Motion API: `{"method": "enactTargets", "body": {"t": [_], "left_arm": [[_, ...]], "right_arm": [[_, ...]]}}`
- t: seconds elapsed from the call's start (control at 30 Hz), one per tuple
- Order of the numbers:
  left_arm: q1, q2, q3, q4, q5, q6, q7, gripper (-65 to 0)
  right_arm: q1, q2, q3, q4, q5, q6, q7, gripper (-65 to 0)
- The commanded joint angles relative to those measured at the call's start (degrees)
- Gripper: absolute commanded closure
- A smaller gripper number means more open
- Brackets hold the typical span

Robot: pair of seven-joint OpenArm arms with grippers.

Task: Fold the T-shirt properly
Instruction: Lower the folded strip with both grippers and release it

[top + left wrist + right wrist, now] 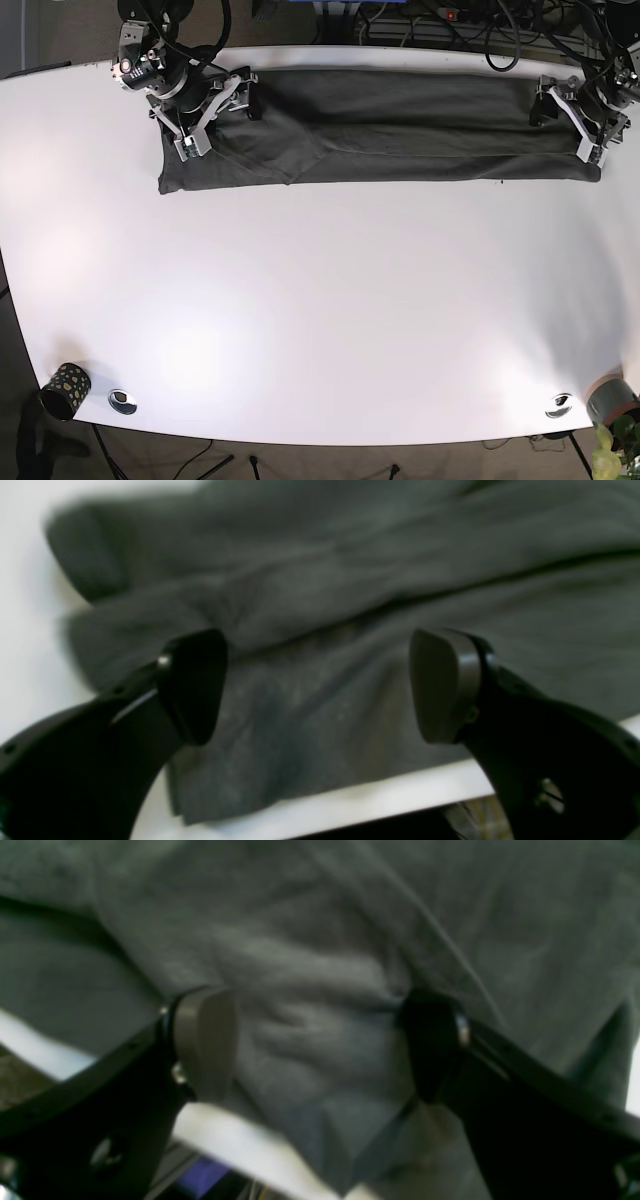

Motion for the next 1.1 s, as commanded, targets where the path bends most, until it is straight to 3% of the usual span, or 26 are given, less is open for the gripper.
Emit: {"method": "enactTargets", "body": {"t": [0.0,0.3,0.47,0.6,0.73,0.83,1.07], "left_arm": [[-2.0,-1.25,0.1,-1.12,-0.7,-0.06,-0.8,-52.5],[-14.66,-0.98,6.6,-9.12,6.86,-0.06,-0.8,-52.5],[-19.14,-0.98,7.74,-10.7,6.86,-0.06,-0.36,-52.5],[-19.41,-1.07,7.22,-5.6,6.77,-0.06,-0.27,-52.5],[-18.7,-0.1,0.45,-1.65,4.49,-0.06,-0.09,-52.5],[-19.41,1.3,-7.47,-3.32,0.79,-0.06,3.25,-52.8],[-22.13,1.3,-12.92,-12.72,-2.37,-0.06,7.03,-52.9]], "right_arm": [[1.99,0.36,0.49,-2.41,-1.59,-0.09,0.75,-49.5],[11.31,2.38,0.58,-11.46,-5.11,-0.09,2.42,-49.5],[15.53,3.44,0.58,-14.36,-5.37,-0.09,3.92,-49.5],[16.41,3.88,0.41,-14.54,-5.2,-0.09,4.0,-49.5],[16.94,3.97,0.41,-14.45,-5.29,-0.09,4.27,-49.5],[16.85,3.88,0.49,-14.45,-4.85,-0.09,4.27,-49.5],[16.85,3.88,0.58,-14.45,-4.85,-0.01,4.27,-49.5]]}}
